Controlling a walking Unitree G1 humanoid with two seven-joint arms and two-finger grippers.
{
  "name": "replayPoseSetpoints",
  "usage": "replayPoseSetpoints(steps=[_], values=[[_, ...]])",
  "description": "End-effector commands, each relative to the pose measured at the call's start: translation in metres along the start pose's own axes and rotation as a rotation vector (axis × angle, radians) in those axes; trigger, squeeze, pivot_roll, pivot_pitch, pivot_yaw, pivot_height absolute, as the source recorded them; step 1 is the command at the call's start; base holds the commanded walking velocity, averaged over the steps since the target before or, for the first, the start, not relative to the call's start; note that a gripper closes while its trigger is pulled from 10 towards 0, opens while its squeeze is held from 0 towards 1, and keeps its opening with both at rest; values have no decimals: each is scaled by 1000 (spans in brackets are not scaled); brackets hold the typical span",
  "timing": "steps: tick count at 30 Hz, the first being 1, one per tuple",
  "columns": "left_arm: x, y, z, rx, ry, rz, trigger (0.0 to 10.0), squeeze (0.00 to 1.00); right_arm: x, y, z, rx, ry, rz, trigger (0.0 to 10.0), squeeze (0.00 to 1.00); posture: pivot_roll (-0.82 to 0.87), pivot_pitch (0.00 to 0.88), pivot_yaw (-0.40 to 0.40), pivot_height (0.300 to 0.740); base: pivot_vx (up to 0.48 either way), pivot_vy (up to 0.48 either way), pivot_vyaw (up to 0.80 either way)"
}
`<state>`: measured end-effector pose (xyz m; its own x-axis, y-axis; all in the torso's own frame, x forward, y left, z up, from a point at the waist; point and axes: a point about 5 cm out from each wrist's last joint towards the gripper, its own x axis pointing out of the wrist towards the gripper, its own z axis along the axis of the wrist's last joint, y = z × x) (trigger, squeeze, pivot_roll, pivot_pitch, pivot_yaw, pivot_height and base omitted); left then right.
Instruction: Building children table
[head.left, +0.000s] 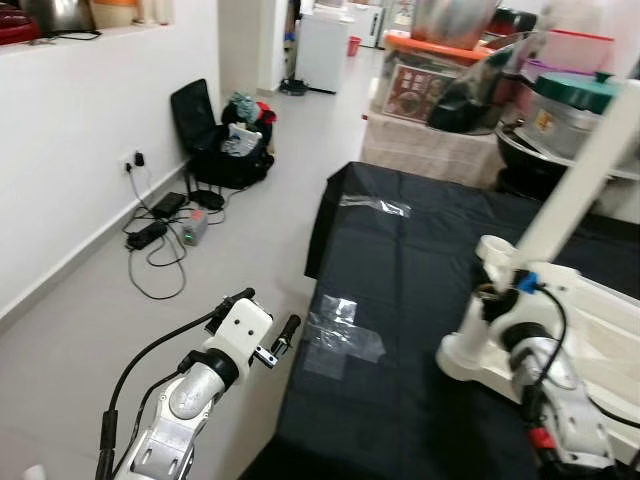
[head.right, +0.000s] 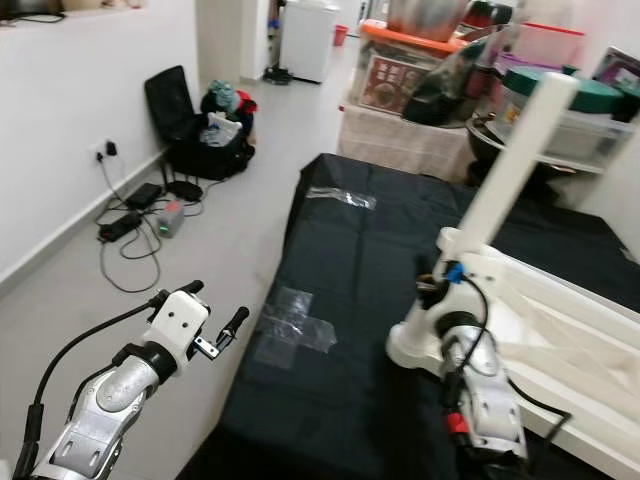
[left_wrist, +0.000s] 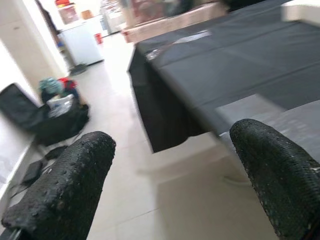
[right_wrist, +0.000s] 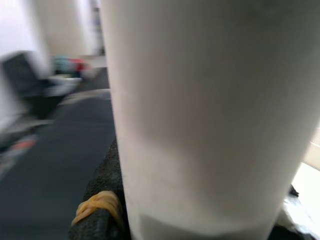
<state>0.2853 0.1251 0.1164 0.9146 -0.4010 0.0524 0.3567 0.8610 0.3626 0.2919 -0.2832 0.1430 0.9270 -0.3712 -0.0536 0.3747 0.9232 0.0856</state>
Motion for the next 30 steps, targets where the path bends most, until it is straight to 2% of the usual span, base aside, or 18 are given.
replayPoseSetpoints(steps=[1, 2, 3, 5, 6, 7, 8, 9, 10, 11, 13, 22, 23, 24, 26, 29, 30], values=[[0, -1, -1, 6, 5, -8, 10000, 0, -10, -63, -34, -71, 179, -327, 0, 0, 32, 0, -117, 740, 0, 0, 0], [0, -1, -1, 6, 5, -8, 10000, 0, -10, -63, -34, -71, 179, -327, 0, 0, 32, 0, -117, 740, 0, 0, 0], [0, -1, -1, 6, 6, -7, 10000, 0, -13, -74, -34, -75, 185, -415, 0, 0, 35, 0, -118, 740, 0, 0, 0], [0, -1, -1, 6, 6, -7, 10000, 0, -13, -74, -34, -75, 185, -415, 0, 0, 35, 0, -118, 740, 0, 0, 0], [0, -1, -1, 6, 8, -5, 10000, 0, -20, -98, -33, -88, 189, -612, 0, 0, 36, 0, -118, 740, 0, 0, 0], [0, -1, -1, 6, 8, -5, 10000, 0, -20, -98, -33, -88, 189, -612, 0, 0, 36, 0, -118, 740, 0, 0, 0], [0, -1, -1, 7, 9, -4, 10000, 0, -24, -105, -33, -90, 188, -688, 0, 0, 36, 0, -118, 740, 0, 0, 0], [0, -1, -1, 7, 9, -4, 10000, 0, -24, -105, -33, -90, 188, -688, 0, 0, 36, 0, -118, 740, 0, 0, 0], [0, -1, -1, 7, 8, -4, 10000, 0, -28, -112, -32, -93, 183, -758, 0, 0, 37, 0, -117, 740, 0, 0, 0], [0, -1, -1, 7, 8, -4, 10000, 0, -28, -112, -32, -93, 183, -758, 0, 0, 37, 0, -117, 740, 0, 0, 0], [0, -1, -1, 9, 7, -5, 10000, 0, -34, -118, -31, -94, 171, -846, 0, 0, 36, 0, -115, 740, 0, 0, 0], [0, -2, -1, 8, 7, -7, 10000, 0, -40, -120, -35, -93, 196, -941, 0, 0, 37, 0, -117, 740, 0, 0, 0], [0, -2, -1, 7, 7, -6, 10000, 0, -39, -118, -35, -91, 200, -939, 2196, 0, 36, 0, -119, 740, 0, 0, 0], [0, -2, -2, 7, 8, -6, 10000, 0, -36, -115, -35, -84, 205, -919, 10000, 0, 36, 0, -121, 740, 0, 0, 0], [0, -2, -2, 7, 8, -6, 10000, 0, -32, -110, -35, -75, 213, -890, 10000, 0, 37, 0, -122, 740, 0, 0, 0], [0, -3, -2, 3, 10, -5, 10000, 0, -22, -95, -30, -24, 167, -772, 10000, 0, 37, 0, -127, 740, 0, 0, 0], [0, -3, -2, 3, 10, -5, 10000, 0, -22, -95, -30, -24, 167, -772, 10000, 0, 37, 0, -127, 740, 0, 0, 0]])
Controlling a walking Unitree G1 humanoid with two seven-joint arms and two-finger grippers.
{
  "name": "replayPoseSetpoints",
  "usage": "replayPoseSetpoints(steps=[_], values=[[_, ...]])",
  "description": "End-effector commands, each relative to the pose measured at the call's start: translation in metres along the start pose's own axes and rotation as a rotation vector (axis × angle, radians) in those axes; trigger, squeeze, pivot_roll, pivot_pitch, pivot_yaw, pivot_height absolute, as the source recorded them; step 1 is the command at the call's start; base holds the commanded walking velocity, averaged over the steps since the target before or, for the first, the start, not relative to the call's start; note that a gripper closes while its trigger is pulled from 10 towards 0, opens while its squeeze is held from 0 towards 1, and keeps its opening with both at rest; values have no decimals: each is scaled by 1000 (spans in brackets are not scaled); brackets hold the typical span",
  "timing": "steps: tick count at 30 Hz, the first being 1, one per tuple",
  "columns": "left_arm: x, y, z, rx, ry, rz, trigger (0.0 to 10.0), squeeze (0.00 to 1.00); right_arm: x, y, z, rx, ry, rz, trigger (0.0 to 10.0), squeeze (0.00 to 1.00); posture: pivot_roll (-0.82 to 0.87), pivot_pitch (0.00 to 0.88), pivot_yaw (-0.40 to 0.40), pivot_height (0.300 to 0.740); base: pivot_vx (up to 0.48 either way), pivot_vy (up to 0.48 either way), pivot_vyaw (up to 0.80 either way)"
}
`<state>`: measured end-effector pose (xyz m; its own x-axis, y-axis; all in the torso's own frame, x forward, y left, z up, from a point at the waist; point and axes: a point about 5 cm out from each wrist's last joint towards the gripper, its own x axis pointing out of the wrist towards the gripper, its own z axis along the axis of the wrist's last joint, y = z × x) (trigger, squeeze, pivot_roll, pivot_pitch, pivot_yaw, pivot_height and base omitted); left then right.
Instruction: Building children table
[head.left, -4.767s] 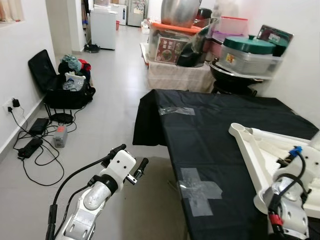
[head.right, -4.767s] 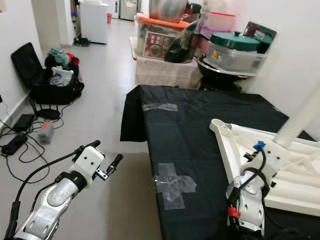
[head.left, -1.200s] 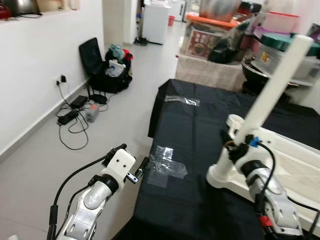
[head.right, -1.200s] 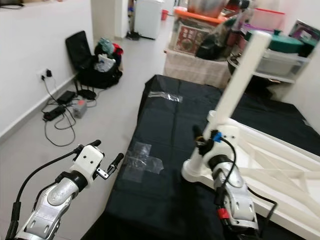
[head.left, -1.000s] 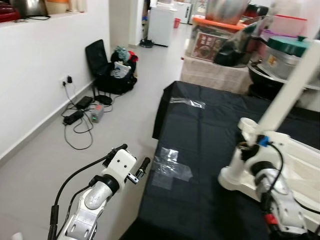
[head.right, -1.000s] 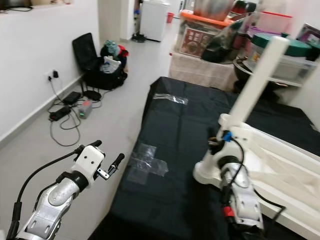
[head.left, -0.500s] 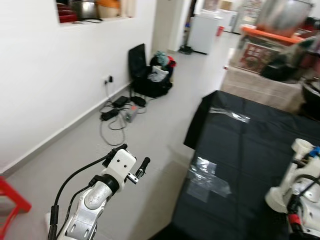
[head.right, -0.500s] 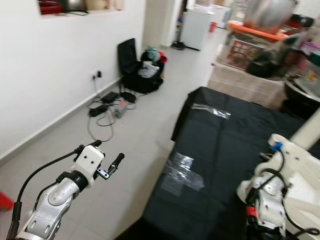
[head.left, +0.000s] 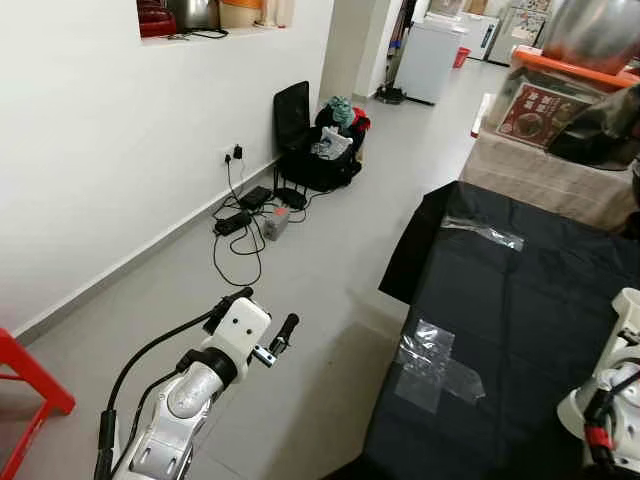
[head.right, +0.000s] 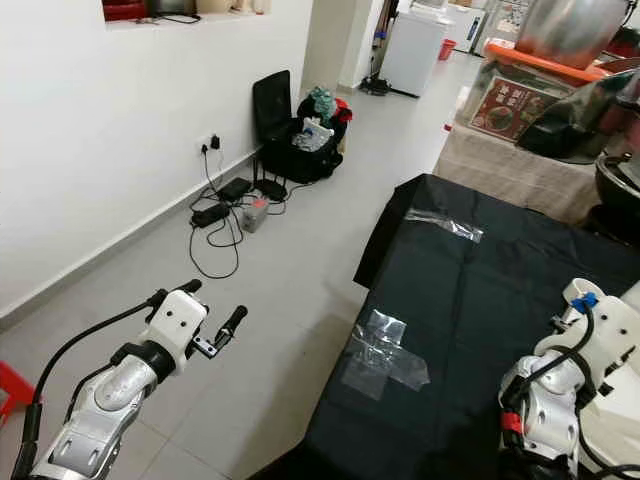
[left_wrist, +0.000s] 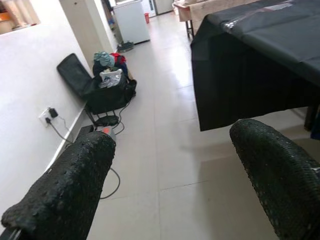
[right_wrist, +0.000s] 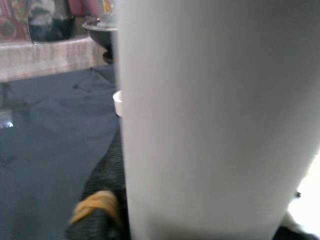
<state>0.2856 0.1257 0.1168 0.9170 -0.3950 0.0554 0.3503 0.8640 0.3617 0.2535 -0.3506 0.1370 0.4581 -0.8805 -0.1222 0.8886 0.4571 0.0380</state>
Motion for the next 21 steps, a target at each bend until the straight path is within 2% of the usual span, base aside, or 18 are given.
replayPoseSetpoints(steps=[1, 2, 3, 10, 11, 12, 13, 15, 16, 17, 19, 20, 21], values=[[0, -4, -2, 3, 10, -12, 10000, 0, 3, -18, -27, -62, 93, -35, 10000, 631, 38, 0, -128, 740, 0, 0, 0], [0, -4, -2, 3, 10, -12, 10000, 0, 3, -18, -27, -62, 93, -35, 10000, 631, 38, 0, -128, 740, 0, 0, 0], [0, -5, -2, 3, 11, -12, 10000, 0, 2, -16, -25, -44, 79, -18, 10000, 1000, 38, 0, -128, 740, 0, 0, 0], [-1, -5, -3, 2, 13, -11, 10000, 0, 0, -8, -23, -44, 69, 50, 10000, 1000, 37, 0, -129, 740, 0, 0, 0], [-1, -5, -3, 0, 13, -12, 10000, 0, -3, 7, -17, 27, 60, 197, 10000, 0, 34, 0, -129, 740, 0, 0, 0], [-1, -5, -3, 0, 13, -12, 10000, 0, -3, 7, -17, 27, 60, 197, 10000, 0, 34, 0, -129, 740, 0, 0, 0], [-2, -6, -3, -1, 13, -13, 10000, 0, -8, 24, -10, 104, 49, 365, 10000, 0, 32, 0, -124, 740, 0, 0, 0], [-2, -6, -3, -3, 11, -17, 10000, 0, -40, 62, 16, 252, -18, 864, 10000, 0, 32, 0, -125, 740, 0, 0, 0], [-2, -6, -3, -3, 11, -17, 10000, 0, -40, 62, 16, 252, -18, 864, 10000, 0, 32, 0, -125, 740, 0, 0, 0], [-1, -6, -3, -3, 10, -18, 10000, 0, -54, 71, 25, 283, -40, 1018, 10000, 0, 34, 0, -127, 740, 0, 0, 0], [-1, -6, -3, -2, 10, -17, 10000, 0, -73, 80, 30, 293, -43, 1228, 10000, 0, 34, 0, -127, 740, 0, 0, 0], [-1, -6, -3, -2, 10, -17, 10000, 0, -73, 80, 30, 293, -43, 1228, 10000, 0, 34, 0, -127, 740, 0, 0, 0], [0, -6, -2, -1, 9, -16, 10000, 0, -87, 88, 27, 233, -27, 1373, 10000, 0, 45, 0, -134, 740, 0, 0, 0]])
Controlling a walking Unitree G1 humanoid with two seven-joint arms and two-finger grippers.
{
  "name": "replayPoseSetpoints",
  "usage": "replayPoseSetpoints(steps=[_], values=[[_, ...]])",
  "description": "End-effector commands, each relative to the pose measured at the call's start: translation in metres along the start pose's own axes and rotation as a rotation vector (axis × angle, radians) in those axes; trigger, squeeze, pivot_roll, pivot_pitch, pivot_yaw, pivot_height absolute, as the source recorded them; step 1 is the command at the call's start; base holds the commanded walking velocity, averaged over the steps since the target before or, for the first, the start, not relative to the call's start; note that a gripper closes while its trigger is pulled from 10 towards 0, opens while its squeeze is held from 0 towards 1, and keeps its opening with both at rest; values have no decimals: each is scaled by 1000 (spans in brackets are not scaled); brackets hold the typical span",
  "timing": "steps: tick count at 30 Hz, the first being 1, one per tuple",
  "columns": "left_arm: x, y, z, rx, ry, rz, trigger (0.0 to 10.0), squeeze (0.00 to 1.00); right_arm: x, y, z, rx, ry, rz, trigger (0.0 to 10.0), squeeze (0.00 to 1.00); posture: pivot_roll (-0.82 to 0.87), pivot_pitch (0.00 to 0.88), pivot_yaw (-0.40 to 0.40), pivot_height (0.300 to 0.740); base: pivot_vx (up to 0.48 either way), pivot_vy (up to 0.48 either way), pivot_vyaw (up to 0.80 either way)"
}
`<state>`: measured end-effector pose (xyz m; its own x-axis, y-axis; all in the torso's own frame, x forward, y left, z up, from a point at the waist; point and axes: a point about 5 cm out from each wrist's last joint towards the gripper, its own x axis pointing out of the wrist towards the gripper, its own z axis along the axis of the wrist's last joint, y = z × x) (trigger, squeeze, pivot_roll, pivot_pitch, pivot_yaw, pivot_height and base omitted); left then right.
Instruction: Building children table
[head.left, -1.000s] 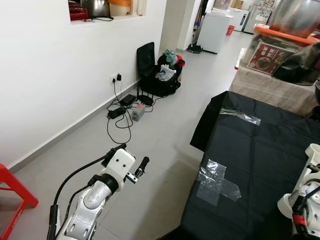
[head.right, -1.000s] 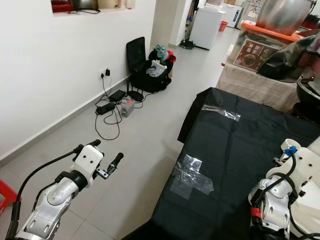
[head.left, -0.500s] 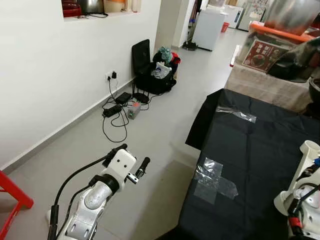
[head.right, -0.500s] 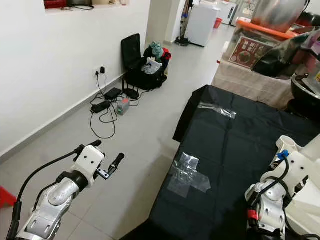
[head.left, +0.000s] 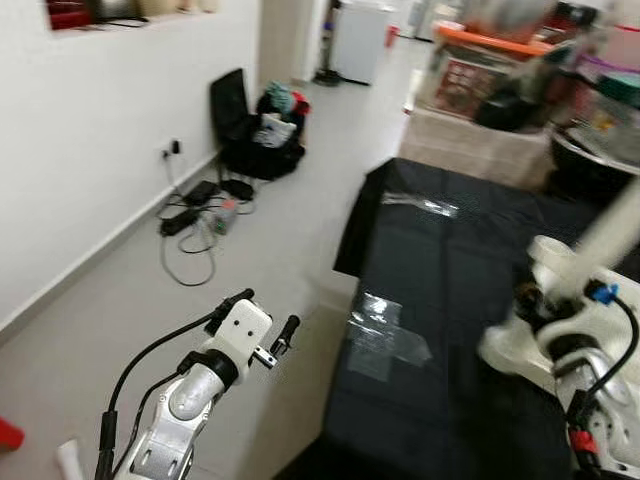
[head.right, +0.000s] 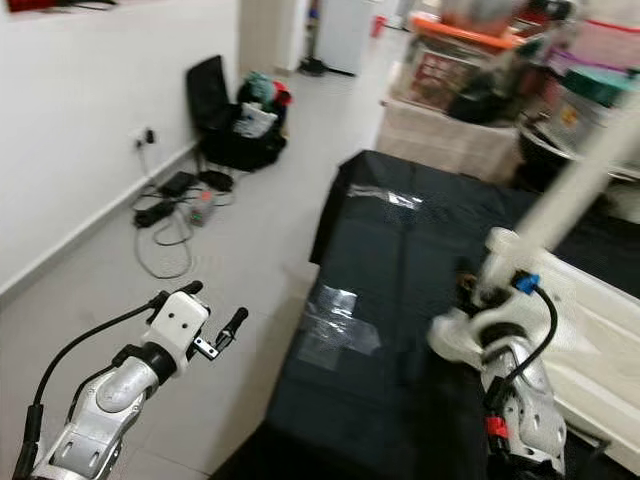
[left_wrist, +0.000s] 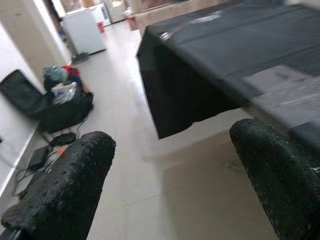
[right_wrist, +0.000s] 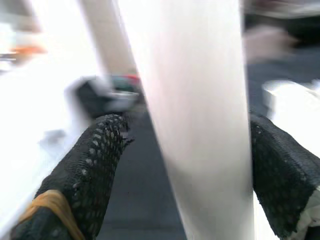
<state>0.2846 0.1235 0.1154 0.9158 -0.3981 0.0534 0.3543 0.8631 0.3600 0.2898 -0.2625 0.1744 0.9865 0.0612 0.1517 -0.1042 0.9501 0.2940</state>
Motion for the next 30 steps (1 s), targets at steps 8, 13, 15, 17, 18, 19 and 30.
replayPoseSetpoints(steps=[8, 13, 15, 17, 18, 19, 30], values=[[-1, 0, -2, 6, 8, 4, 10000, 0, 21, 36, -15, -48, 107, 312, 10000, 0, 62, 0, -147, 740, 0, 0, 0], [0, 0, -2, 6, 8, 6, 10000, 0, 26, 34, -17, -49, 120, 338, 10000, 0, 66, 0, -150, 740, 0, 0, 0], [0, 0, -2, 6, 8, 6, 10000, 0, 26, 34, -17, -49, 120, 338, 10000, 0, 66, 0, -150, 740, 0, 0, 0], [1, 0, -1, 7, 6, 4, 10000, 0, 37, 38, -18, -55, 131, 350, 10000, 0, 68, 0, -148, 740, 0, 0, 0], [1, 0, -1, 7, 6, 4, 10000, 0, 37, 38, -18, -55, 131, 350, 10000, 0, 68, 0, -148, 740, 0, 0, 0], [1, -1, -1, 8, 5, 3, 10000, 0, 44, 41, -19, -64, 136, 360, 10000, 0, 68, 0, -148, 740, 0, 0, 0], [-1, 0, -2, 9, 8, 16, 10000, 0, 61, 44, -25, -105, 119, 321, 0, 0, 79, 0, -164, 740, 0, 0, 0]])
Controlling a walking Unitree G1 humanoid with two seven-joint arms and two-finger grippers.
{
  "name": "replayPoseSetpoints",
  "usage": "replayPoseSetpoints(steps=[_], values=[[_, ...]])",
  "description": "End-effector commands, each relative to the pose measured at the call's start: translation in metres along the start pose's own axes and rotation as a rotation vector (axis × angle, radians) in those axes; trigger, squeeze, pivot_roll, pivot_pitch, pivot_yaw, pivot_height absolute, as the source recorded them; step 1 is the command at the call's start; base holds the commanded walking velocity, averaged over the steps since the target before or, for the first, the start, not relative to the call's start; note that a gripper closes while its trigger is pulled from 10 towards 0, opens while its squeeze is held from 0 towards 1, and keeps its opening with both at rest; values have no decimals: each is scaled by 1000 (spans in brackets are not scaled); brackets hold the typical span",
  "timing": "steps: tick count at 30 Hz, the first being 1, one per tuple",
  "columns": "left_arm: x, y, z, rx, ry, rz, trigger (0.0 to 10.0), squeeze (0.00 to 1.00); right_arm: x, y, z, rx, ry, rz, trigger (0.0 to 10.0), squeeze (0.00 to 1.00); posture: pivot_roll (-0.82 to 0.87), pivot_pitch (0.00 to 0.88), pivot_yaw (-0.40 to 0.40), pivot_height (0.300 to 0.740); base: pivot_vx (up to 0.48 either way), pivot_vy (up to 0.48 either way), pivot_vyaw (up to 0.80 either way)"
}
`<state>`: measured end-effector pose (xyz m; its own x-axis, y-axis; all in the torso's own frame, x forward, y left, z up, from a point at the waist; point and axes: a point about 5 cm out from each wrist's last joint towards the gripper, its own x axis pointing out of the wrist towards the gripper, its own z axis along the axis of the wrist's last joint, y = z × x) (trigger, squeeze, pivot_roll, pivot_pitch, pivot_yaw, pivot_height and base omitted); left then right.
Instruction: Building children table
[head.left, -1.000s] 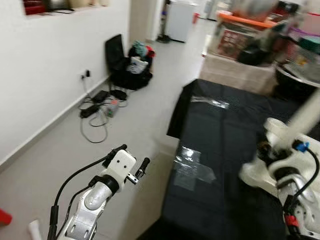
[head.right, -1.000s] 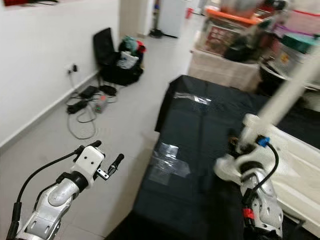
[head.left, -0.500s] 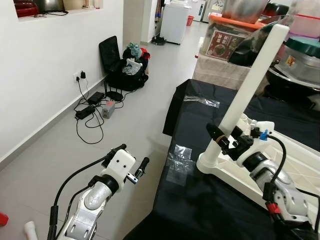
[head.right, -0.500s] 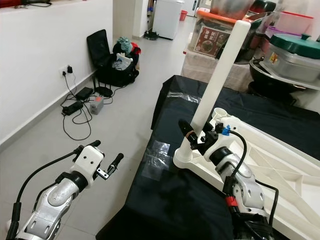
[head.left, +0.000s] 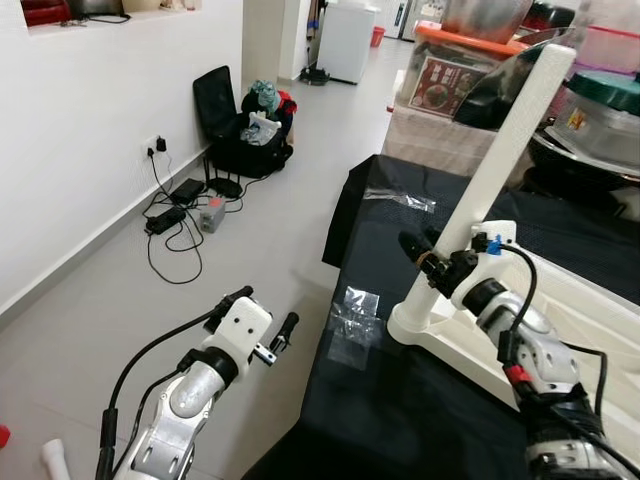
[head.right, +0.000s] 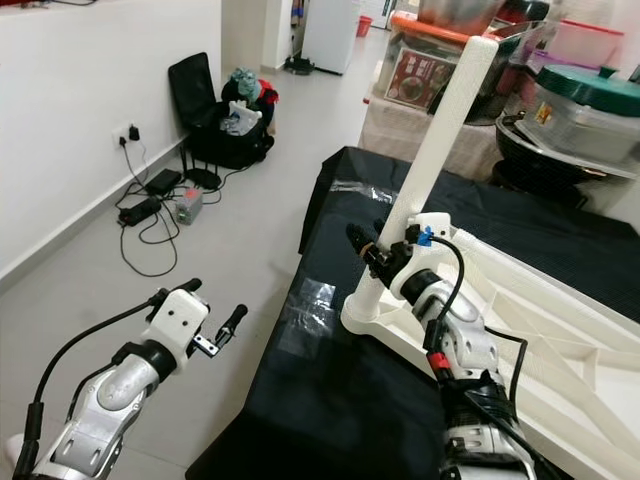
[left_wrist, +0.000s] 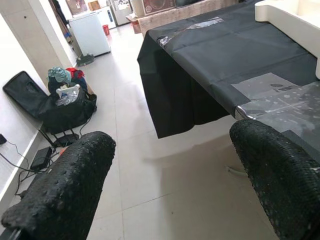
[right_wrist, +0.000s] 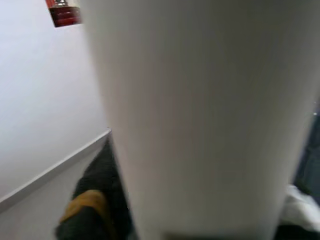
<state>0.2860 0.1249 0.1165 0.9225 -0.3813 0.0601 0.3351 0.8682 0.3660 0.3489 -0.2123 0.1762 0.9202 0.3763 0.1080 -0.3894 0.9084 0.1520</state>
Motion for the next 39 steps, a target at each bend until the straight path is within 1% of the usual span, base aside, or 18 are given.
replayPoseSetpoints(steps=[1, 7, 10, 12, 13, 14, 16, 19, 20, 22, 23, 25, 27, 30, 31, 33, 34, 39], values=[[-2, -3, -2, 1, 8, -5, 10000, 0, -2, 3, -5, 2, 2, 25, 0, 0, 79, 0, -164, 740, 0, 0, 0], [-1, -3, -2, 2, 8, -10, 10000, 0, -16, -2, -13, -4, 5, 2, 0, 0, 63, 0, -152, 740, 0, 0, 0], [-1, -4, -2, 2, 8, -14, 10000, 0, -24, -10, -18, -19, 11, -80, 0, 0, 59, 0, -149, 740, 0, 0, 0], [-2, -5, -3, 0, 11, -17, 10000, 0, -44, -32, -24, -30, 21, -369, 0, 0, 51, 0, -144, 740, 0, 0, 0], [-2, -5, -3, 0, 13, -18, 10000, 0, -62, -47, -29, -11, 38, -610, 0, 0, 37, 0, -134, 740, 0, 0, 0], [-2, -5, -3, 0, 13, -18, 10000, 0, -62, -47, -29, -11, 38, -610, 0, 0, 37, 0, -134, 740, 0, 0, 0], [-3, -6, -4, -1, 16, -22, 10000, 0, -93, -57, -36, -18, 71, -930, 0, 0, 34, 0, -129, 740, 0, 0, 0], [-3, -6, -4, 0, 17, -24, 10000, 0, -105, -57, -39, -37, 81, -1033, 0, 0, 34, 0, -129, 740, 0, 0, 0], [-3, -7, -4, 0, 17, -32, 10000, 0, -122, -37, -48, -102, 131, -1132, 0, 0, 22, 0, -120, 740, 0, 0, 0], [-3, -7, -4, 0, 17, -32, 10000, 0, -122, -37, -48, -102, 131, -1132, 0, 0, 22, 0, -120, 740, 0, 0, 0], [-3, -7, -4, 0, 17, -34, 10000, 0, -127, -29, -51, -119, 151, -1157, 0, 0, 22, 0, -120, 740, 0, 0, 0], [-2, -8, -4, -1, 17, -37, 10000, 0, -141, -18, -65, -136, 226, -1287, 0, 0, 19, 0, -121, 740, 0, 0, 0], [-2, -9, -4, -1, 19, -37, 10000, 0, -151, -19, -72, -142, 280, -1391, 0, 0, 24, 0, -125, 740, 0, 0, 0], [-3, -7, -5, -1, 23, -31, 10000, 0, -153, -27, -73, -141, 309, -1451, 0, 0, 25, 0, -128, 740, 0, 0, 0], [-4, -7, -6, -1, 24, -29, 10000, 0, -149, -30, -71, -130, 315, -1441, 6431, 0, 25, 0, -129, 740, 0, 0, 0], [-4, -7, -6, -1, 24, -29, 10000, 0, -149, -30, -71, -130, 315, -1441, 6431, 0, 25, 0, -129, 740, 0, 0, 0], [-3, -7, -6, -1, 25, -28, 10000, 0, -137, -31, -68, -87, 299, -1367, 10000, 0, 25, 0, -132, 740, 0, 0, 0], [-3, -8, -6, -1, 24, -27, 10000, 0, -118, -28, -60, -56, 255, -1210, 10000, 0, 28, 0, -137, 740, 0, 0, 0]])
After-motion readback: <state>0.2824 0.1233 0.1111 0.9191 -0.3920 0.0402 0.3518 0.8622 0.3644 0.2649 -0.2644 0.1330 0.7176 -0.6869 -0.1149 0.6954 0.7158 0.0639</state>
